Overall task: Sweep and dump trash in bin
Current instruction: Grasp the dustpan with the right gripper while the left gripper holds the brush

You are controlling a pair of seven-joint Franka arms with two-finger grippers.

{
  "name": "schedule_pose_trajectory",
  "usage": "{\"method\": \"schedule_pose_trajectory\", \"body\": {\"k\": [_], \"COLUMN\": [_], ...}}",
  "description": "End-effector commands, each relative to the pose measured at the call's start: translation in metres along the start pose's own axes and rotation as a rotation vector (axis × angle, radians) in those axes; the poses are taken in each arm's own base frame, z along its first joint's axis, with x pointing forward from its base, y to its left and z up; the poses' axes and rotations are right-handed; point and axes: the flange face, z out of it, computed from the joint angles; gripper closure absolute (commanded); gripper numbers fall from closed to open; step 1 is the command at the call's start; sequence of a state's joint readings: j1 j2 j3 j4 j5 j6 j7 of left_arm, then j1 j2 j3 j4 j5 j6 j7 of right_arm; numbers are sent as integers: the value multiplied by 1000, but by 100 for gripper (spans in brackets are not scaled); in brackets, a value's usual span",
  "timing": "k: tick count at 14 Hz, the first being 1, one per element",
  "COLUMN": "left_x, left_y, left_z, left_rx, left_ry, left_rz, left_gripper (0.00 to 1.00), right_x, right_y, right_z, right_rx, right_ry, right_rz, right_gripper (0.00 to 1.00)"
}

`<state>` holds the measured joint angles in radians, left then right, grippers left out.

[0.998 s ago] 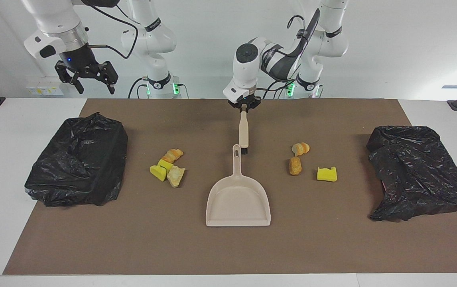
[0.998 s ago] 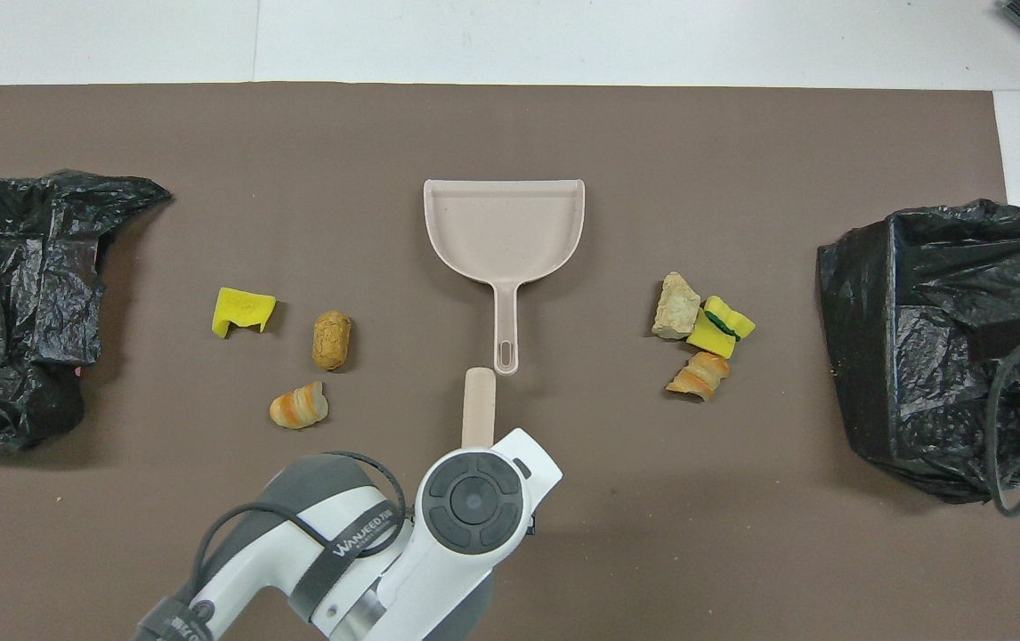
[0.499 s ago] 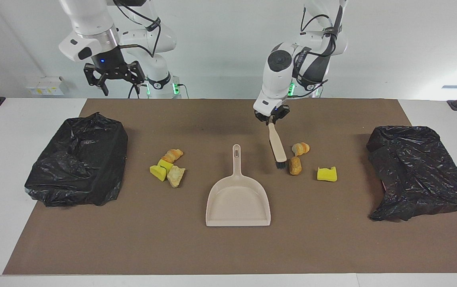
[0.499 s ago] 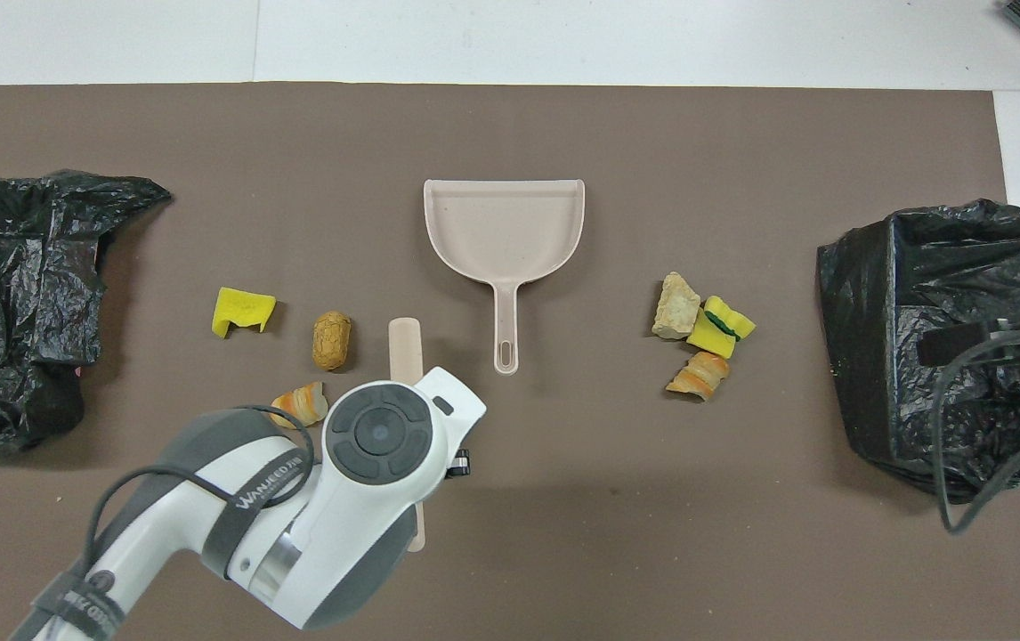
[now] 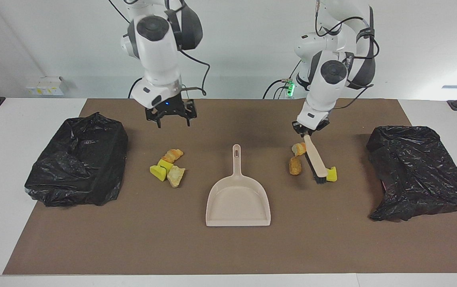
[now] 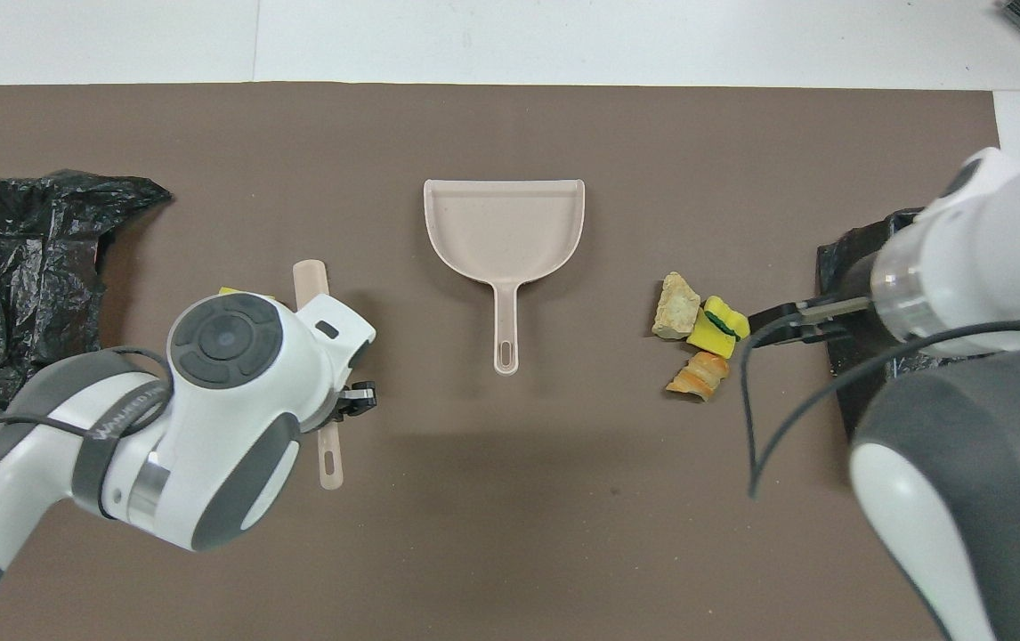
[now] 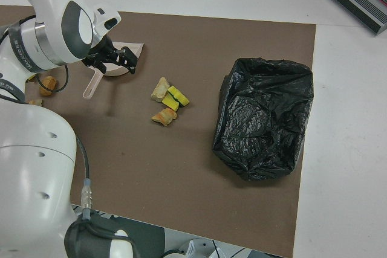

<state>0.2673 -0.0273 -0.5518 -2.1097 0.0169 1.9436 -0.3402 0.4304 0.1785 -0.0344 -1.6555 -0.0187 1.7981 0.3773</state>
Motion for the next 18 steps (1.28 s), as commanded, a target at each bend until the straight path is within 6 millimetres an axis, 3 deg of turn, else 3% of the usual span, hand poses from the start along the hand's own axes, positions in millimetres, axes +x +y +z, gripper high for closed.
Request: {"method": "schedule_pose_trajectory", "body": {"k": [1,4,6,7,9,13,16,18], "left_x": [16,29,29,28,25,12,0,-7], "left_y": [-51,-124,-138,-137,-130,-100,-59,-35], "left_z": [0,11,31,38,44,60,59,57], "left_rx": [7,-14,-26,-27,-26,-17,-2,8], "left_ry": [-3,6,-4,1,-9,-48,-65,-77], "left_rz": [50,133,169,173,187,305,404,454], "left_gripper": [100,100,100,100,100,100,100,100], "right_x": [19,33,29,26,30,28,30,28], "right_y": [-57,-103,-131,-143,-136,-143,-139,-139], "right_z": [37,63,95,108,110,122,133,138], "right_rx": [65,152,153,148,150,137,153,147], "right_ry": [-11,-43,-55,-60,-58,-49,-42,-48], "right_rz": [147,207,194,178,180,147,141,133], "right_gripper": [0,0,0,0,0,0,20,27]}}
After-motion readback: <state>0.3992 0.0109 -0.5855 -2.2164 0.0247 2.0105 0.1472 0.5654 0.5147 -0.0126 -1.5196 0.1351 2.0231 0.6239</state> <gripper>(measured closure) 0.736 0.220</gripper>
